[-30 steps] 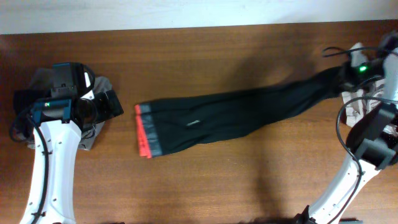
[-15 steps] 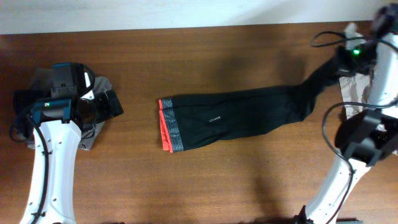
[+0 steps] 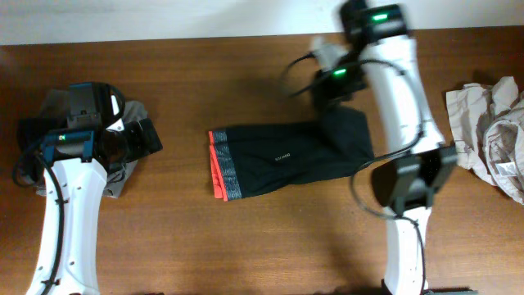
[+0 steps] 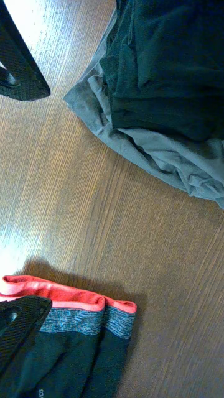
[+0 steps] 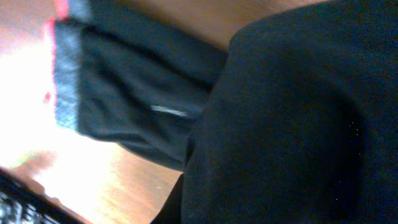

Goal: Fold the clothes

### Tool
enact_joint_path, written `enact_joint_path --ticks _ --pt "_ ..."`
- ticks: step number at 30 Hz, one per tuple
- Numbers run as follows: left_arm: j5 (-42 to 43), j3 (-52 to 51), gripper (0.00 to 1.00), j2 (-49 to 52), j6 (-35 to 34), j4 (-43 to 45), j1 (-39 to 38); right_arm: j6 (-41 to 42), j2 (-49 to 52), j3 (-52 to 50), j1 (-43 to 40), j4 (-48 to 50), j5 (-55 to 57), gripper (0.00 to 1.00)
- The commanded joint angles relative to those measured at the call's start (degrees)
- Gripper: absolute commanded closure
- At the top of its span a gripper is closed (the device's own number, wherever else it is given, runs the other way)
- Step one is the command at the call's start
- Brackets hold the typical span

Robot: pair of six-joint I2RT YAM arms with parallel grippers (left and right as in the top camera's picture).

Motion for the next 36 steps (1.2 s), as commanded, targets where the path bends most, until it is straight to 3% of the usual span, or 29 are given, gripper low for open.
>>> enact_joint_path --ticks 1,10,11,13,14,22,28,31,33,35,36 --pt "0.4 0.8 0.01 -1.1 -0.4 0.1 0.1 2.5 -1.1 1.4 7.8 0.8 4.2 0.96" --pt "0.4 0.8 0.01 -1.1 -0.4 0.1 0.1 7.6 -0.7 -1.5 22.1 5.2 8.6 0.94" --pt "0.4 0.8 0.01 -1.1 -0.4 0.1 0.1 8.3 -0.7 -2.6 22.9 5.8 9.3 0.82" --pt "0.4 0.8 0.01 -1.1 -0.4 0.1 0.1 8.3 -0.7 -5.0 24.1 6.6 10.2 0.47" --pt "0.4 0.8 0.01 -1.1 -0.4 0.1 0.1 8.3 -0.7 -6.3 24.5 7.0 11.6 0.39" --pt "0.4 0.8 0.01 -1.1 -0.4 0.1 0.1 11.3 -2.4 -6.1 21.2 4.9 16.9 0.37" --pt "0.4 0.8 0.01 -1.1 -0.4 0.1 0.1 13.0 -3.1 -6.1 10.7 4.5 13.5 0.23" --pt "0.4 0.8 0.01 -1.1 -0.4 0.1 0.1 10.3 -3.1 -6.1 3.9 4.4 4.0 0.22" --pt "0.4 0.8 0.01 -1.1 -0.4 0.1 0.1 9.1 -3.0 -6.2 0.4 4.5 -0.4 0.28" --pt "0.4 0.8 0.01 -1.1 -0.4 0.1 0.1 9.3 -2.8 -6.6 -1.3 4.5 -1.1 0.49" --pt "0.4 0.8 0.01 -1.1 -0.4 0.1 0.1 9.5 -2.7 -7.1 -1.7 4.6 -1.4 0.64"
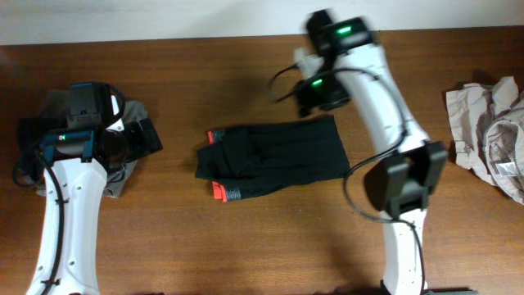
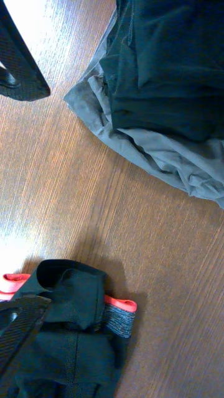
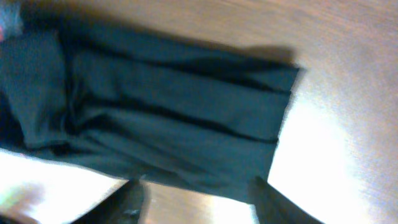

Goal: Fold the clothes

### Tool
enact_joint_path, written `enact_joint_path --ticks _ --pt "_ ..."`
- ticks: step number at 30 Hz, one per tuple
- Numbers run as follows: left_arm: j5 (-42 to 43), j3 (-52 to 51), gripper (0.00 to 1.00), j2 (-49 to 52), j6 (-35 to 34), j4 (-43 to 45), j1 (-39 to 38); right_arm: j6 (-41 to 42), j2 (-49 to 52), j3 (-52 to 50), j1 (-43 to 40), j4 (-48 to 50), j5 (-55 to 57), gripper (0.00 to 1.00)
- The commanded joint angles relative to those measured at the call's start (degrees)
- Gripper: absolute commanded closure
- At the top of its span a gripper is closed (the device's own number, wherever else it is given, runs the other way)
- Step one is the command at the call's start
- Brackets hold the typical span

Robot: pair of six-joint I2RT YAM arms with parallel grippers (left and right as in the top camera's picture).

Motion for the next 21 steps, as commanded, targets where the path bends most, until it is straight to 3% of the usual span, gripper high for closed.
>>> enact_joint_path --ticks 1,3,4,9,15,21 --pt "0.4 0.8 0.01 -1.1 -0.4 0.1 0.1 -0.8 -1.9 -1.1 -0.9 0.2 -6.1 0.78" --pt "0.4 0.8 0.01 -1.1 -0.4 0.1 0.1 -0.8 -1.9 -3.5 -0.2 1.1 -6.1 0.94" --pt "0.4 0.8 0.0 -1.1 -0.4 0.1 0.1 -0.8 -1.9 -5.3 0.6 2.2 -6.3 0.96" --pt "0.4 0.8 0.01 -1.1 -0.4 0.1 0.1 -0.6 -1.9 -16.7 6.0 9.4 -7.9 0.96" --pt "0.4 0.8 0.01 -1.1 -0.4 0.1 0.1 -0.6 -1.9 -30.7 13.5 22.7 -17.7 0.96" --pt "0.4 0.8 0.01 -1.1 -0.4 0.1 0.1 -1.1 -1.9 -32.0 18.6 28.1 -22.0 0.96"
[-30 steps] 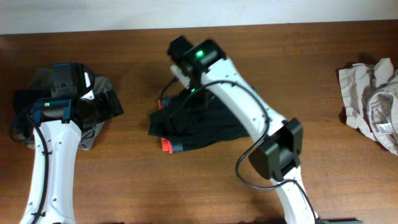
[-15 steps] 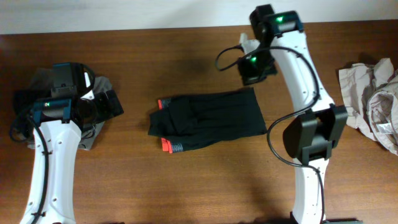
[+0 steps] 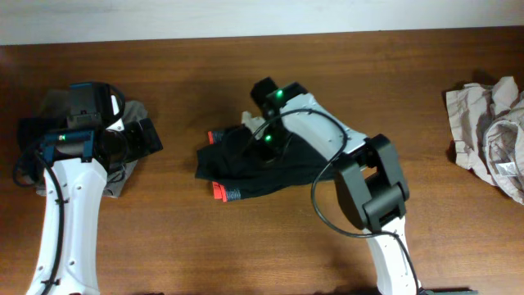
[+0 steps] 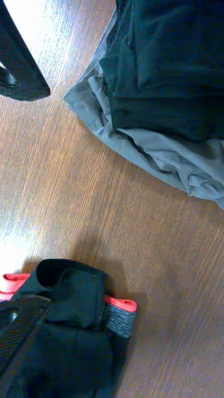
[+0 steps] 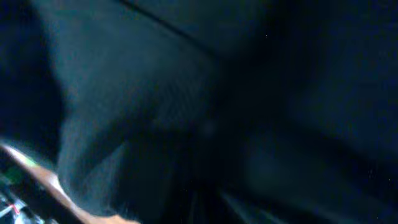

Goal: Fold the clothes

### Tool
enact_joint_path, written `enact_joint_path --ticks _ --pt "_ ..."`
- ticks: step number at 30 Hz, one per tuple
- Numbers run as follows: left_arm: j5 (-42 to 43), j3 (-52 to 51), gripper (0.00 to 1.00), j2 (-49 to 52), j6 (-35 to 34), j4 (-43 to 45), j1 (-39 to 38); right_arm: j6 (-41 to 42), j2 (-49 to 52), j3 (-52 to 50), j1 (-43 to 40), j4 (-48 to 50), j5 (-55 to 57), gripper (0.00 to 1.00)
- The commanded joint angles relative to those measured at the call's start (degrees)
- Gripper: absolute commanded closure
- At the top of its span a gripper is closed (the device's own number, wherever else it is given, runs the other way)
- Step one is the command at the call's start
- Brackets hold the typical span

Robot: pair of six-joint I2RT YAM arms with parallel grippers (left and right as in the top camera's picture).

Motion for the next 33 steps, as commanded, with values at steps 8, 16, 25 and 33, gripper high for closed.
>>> enact_joint_path --ticks 8,16,25,33 --pt "0.4 0.8 0.0 -1.1 -0.4 0.1 0.1 -8.9 -2.7 0.2 6.5 6.5 -14.0 0.96" --pt "0.4 0.8 0.01 -1.1 -0.4 0.1 0.1 -12.6 -6.6 1.0 5.5 7.9 -13.1 0.96" --pt "0.4 0.8 0.0 -1.1 -0.4 0.1 0.1 3.0 -11.6 1.1 -1.6 11.4 0.9 0.96" --pt "0.4 0.8 0.01 -1.1 -0.4 0.1 0.1 11.2 -5.2 0.8 -3.7 10.7 8.8 0.96"
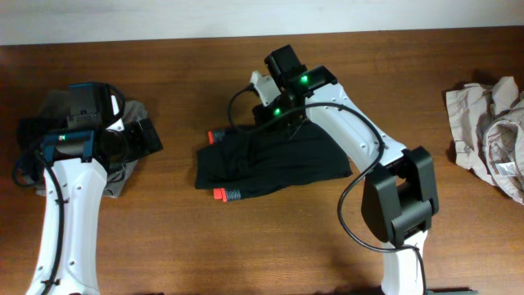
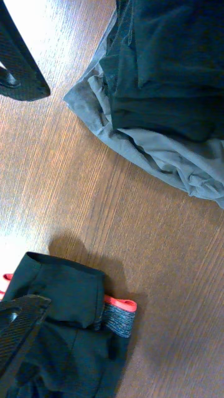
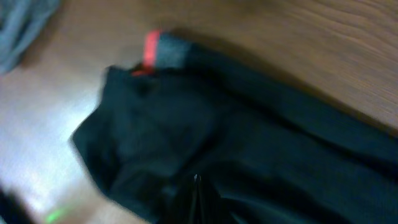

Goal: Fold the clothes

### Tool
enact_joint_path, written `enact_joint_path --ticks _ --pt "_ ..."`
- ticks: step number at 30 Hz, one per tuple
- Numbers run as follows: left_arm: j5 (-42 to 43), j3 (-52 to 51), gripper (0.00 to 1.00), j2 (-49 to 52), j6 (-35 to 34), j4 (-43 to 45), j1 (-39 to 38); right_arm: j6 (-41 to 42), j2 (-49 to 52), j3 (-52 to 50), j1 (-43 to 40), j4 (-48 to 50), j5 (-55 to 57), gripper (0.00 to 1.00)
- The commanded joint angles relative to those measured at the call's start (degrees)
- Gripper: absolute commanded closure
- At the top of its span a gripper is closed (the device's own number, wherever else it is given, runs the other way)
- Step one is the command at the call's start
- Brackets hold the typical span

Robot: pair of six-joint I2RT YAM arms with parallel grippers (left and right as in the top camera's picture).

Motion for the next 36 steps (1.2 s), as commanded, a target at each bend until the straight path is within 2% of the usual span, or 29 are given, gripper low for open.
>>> enact_joint_path --ticks 1,11,15,18,23,27,32,33,36 --pt "0.4 0.8 0.01 -1.1 -0.4 0.1 0.1 5.8 4.9 0.5 0.9 0.5 3.7 0.96" --pt "0.4 0.8 0.01 -1.1 -0.4 0.1 0.1 6.2 7.9 0.5 4.9 7.8 -10.3 0.96" --pt "0.4 0.8 0.01 -1.1 -0.4 0.1 0.1 -1.5 7.9 0.6 7.0 12.9 -28.0 0.96" --pt "0.4 0.8 0.01 -1.1 -0.4 0.1 0.1 -2.1 7.6 0.9 7.6 15.1 -33.2 0.96" --pt "0.4 0.8 0.01 -1.1 -0.4 0.1 0.1 -2.1 6.1 1.3 6.1 15.0 -32.8 0.96" --pt "0.4 0.8 0.01 -1.1 -0.4 0.1 0.1 -2.0 4.7 1.9 1.5 14.4 -31.5 0.96" --pt "0.4 0.8 0.01 -1.1 -0.4 0.1 0.1 -1.7 3.5 4.7 -10.4 2.6 -26.9 0.96" --pt "0.4 0.8 0.01 -1.1 -0.4 0.1 0.1 -2.0 3.1 5.1 -12.8 -0.1 -24.1 0.93" --pt "0.4 0.8 0.01 -1.1 -0.4 0.1 0.1 -2.3 1.8 5.5 -19.1 -6.8 -16.7 0.73"
